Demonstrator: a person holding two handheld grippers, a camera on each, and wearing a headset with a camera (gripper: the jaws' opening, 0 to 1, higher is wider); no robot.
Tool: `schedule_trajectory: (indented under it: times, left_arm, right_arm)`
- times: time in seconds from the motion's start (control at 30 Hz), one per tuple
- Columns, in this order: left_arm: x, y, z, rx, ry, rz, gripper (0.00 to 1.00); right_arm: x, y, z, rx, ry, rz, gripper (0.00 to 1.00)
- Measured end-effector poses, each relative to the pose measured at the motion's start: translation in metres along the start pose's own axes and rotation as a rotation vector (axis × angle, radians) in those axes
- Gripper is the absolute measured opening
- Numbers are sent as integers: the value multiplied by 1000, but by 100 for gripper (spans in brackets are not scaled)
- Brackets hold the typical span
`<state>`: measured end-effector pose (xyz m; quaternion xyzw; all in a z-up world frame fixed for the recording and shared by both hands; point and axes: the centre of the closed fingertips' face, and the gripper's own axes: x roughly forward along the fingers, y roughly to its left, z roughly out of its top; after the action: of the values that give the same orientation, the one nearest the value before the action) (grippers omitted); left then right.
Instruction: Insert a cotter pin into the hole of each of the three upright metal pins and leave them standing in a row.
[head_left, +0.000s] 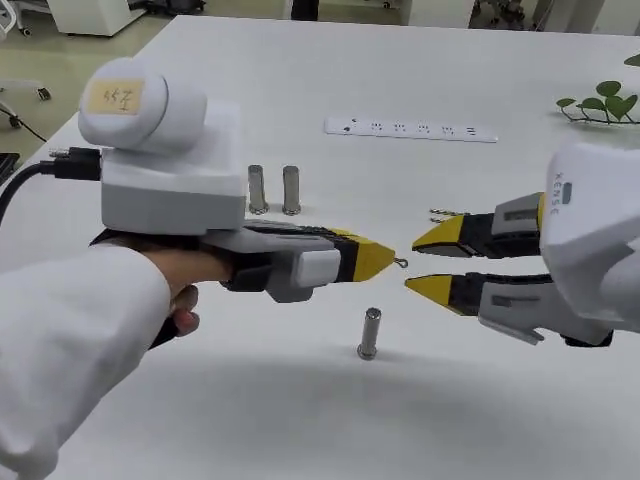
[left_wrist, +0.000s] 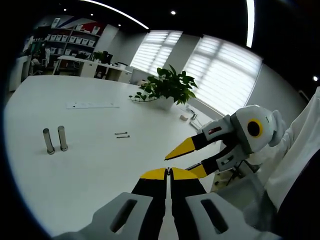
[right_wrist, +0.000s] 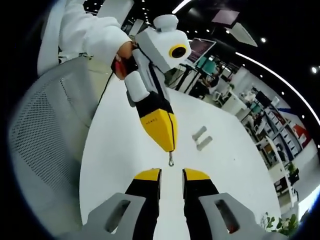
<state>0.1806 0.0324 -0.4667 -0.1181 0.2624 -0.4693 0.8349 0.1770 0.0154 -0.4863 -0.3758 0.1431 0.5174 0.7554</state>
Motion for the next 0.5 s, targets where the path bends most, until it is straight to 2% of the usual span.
schedule_trajectory:
  times: [0.07, 0.17, 0.23, 0.3, 0.37, 0.43, 0.5]
  left_arm:
    - [-2, 0, 0, 25, 0, -5, 0]
    - [-4, -2, 1, 87, -2, -16, 0]
    - [-6, -4, 1, 113, -2, -23, 0]
    - [-7, -5, 2, 168, -10, -30, 0]
    - [-8, -7, 1, 178, -7, -41, 0]
    - [-8, -9, 1, 208, -3, -51, 0]
    - [-9, -11, -1, 231, 7, -60, 0]
  right_arm:
    - [-1, -1, -1, 47, -16, 19, 15]
    - [-3, -1, -2, 161, -54, 76, 16]
    - [-5, 1, -2, 212, -67, 111, 16]
    - [-9, 10, 6, 280, -119, 214, 17]
    - [-11, 13, 8, 341, -138, 253, 19]
    - [-13, 16, 11, 366, -152, 287, 20]
    - [-13, 13, 10, 362, -152, 282, 19]
